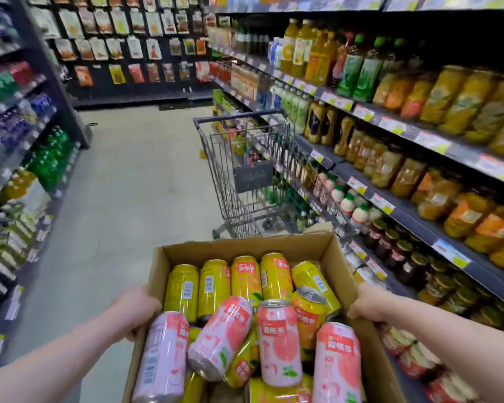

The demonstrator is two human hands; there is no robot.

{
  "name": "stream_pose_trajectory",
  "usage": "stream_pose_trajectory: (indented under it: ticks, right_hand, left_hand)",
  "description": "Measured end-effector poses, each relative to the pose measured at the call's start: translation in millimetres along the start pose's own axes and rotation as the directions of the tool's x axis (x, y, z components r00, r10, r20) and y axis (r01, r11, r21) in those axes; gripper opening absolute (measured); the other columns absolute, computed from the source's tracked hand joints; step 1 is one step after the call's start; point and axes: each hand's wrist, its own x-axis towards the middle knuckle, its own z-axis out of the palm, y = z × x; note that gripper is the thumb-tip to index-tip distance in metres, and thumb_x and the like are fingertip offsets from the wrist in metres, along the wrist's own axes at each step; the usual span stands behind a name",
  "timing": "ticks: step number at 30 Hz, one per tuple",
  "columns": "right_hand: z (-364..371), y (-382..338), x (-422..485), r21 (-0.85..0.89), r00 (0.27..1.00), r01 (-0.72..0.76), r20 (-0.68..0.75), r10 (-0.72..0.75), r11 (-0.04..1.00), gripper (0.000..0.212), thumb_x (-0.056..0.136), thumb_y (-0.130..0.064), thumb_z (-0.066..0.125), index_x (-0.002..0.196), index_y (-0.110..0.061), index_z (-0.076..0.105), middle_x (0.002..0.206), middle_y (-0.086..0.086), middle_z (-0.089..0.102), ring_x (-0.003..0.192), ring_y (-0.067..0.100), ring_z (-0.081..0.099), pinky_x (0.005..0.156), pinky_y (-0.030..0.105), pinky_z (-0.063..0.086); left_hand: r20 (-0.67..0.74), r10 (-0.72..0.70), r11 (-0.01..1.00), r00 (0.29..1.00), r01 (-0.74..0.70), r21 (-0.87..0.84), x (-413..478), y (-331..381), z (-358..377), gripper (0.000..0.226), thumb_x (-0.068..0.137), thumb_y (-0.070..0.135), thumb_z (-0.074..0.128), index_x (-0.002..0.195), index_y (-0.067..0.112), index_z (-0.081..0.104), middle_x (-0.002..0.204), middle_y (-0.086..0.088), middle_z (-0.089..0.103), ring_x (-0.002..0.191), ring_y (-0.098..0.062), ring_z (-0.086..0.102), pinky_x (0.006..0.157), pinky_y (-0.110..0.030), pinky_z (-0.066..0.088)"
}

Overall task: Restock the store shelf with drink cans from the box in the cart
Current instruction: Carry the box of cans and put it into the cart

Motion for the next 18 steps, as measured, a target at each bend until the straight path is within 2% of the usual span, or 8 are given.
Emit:
stream_pose_trajectory:
  ticks: [2,4,7,9,10,12,13,18]
  right_hand:
    - [-6,-21,27,0.009,0.999,-0.043,-0.008,0.043,0.999,0.031,0.077,-0.014,0.067,0.103,-0.001,0.057,0.097,0.012,0.065,0.079,0.026,0.065,0.062,0.028,0.054]
    - [-14,-41,52,0.011,0.998,-0.066,-0.019,0.066,0.998,0.034,0.077,-0.016,0.066,0.107,-0.001,0.060,0.104,0.014,0.067,0.090,0.028,0.068,0.068,0.031,0.055]
    - [-32,-69,80,0.068,0.993,-0.112,-0.036,0.114,0.991,0.035,0.077,-0.017,0.066,0.107,-0.002,0.061,0.105,0.015,0.068,0.091,0.028,0.069,0.068,0.030,0.056]
    - [-40,-83,99,0.173,0.989,-0.136,-0.030,0.143,0.976,0.034,0.076,-0.011,0.066,0.107,0.002,0.060,0.102,0.019,0.068,0.087,0.032,0.069,0.070,0.039,0.059]
    - [-47,-88,115,0.221,0.985,-0.158,-0.034,0.169,0.962,0.033,0.076,-0.008,0.065,0.106,0.004,0.059,0.099,0.021,0.068,0.081,0.033,0.070,0.065,0.042,0.059]
    - [-59,-94,127,0.228,0.980,-0.182,-0.042,0.197,0.956,0.029,0.077,-0.005,0.063,0.103,0.002,0.055,0.083,0.015,0.064,0.056,0.026,0.064,0.039,0.031,0.052]
    - [-67,-96,137,0.242,0.977,-0.191,-0.049,0.209,0.951,0.026,0.077,-0.005,0.062,0.102,0.000,0.054,0.077,0.013,0.061,0.049,0.022,0.060,0.032,0.026,0.045]
    - [-112,-108,213,0.352,0.962,-0.241,-0.037,0.271,0.904,0.021,0.076,-0.002,0.059,0.097,-0.002,0.054,0.074,0.015,0.058,0.054,0.026,0.060,0.035,0.026,0.044]
  left_hand:
    - [0.026,0.031,1.000,0.999,-0.031,0.002,48,25,-14,0.016,0.074,0.003,0.054,0.059,0.006,0.050,0.039,-0.011,0.051,0.031,-0.026,0.050,0.033,-0.021,0.039]
    - [0.048,0.072,0.997,0.996,-0.073,0.027,94,55,-30,0.015,0.073,0.002,0.052,0.058,0.007,0.050,0.037,-0.009,0.049,0.029,-0.025,0.050,0.032,-0.022,0.039]
    - [0.054,0.139,0.987,0.989,-0.143,0.067,154,104,-53,0.010,0.073,0.002,0.052,0.064,0.007,0.051,0.042,-0.011,0.051,0.032,-0.025,0.051,0.033,-0.024,0.040]
    - [0.063,0.174,0.982,0.983,-0.178,0.066,189,137,-62,0.006,0.073,0.001,0.053,0.070,0.006,0.052,0.051,-0.015,0.055,0.039,-0.028,0.055,0.038,-0.027,0.045]
    - [0.088,0.195,0.976,0.977,-0.202,0.077,213,160,-65,0.006,0.074,0.001,0.053,0.071,0.006,0.052,0.054,-0.016,0.055,0.041,-0.028,0.056,0.039,-0.028,0.046]
    - [0.119,0.235,0.964,0.965,-0.247,0.101,236,188,-68,0.009,0.077,0.000,0.051,0.071,0.006,0.050,0.055,-0.014,0.052,0.038,-0.025,0.053,0.033,-0.025,0.044]
    - [0.135,0.253,0.957,0.958,-0.268,0.108,249,205,-67,0.010,0.078,0.000,0.050,0.070,0.006,0.049,0.055,-0.014,0.051,0.036,-0.023,0.050,0.031,-0.024,0.042]
    - [0.205,0.286,0.932,0.936,-0.321,0.168,325,293,-58,0.007,0.079,0.000,0.050,0.072,0.002,0.049,0.057,-0.015,0.051,0.038,-0.024,0.050,0.028,-0.024,0.038]
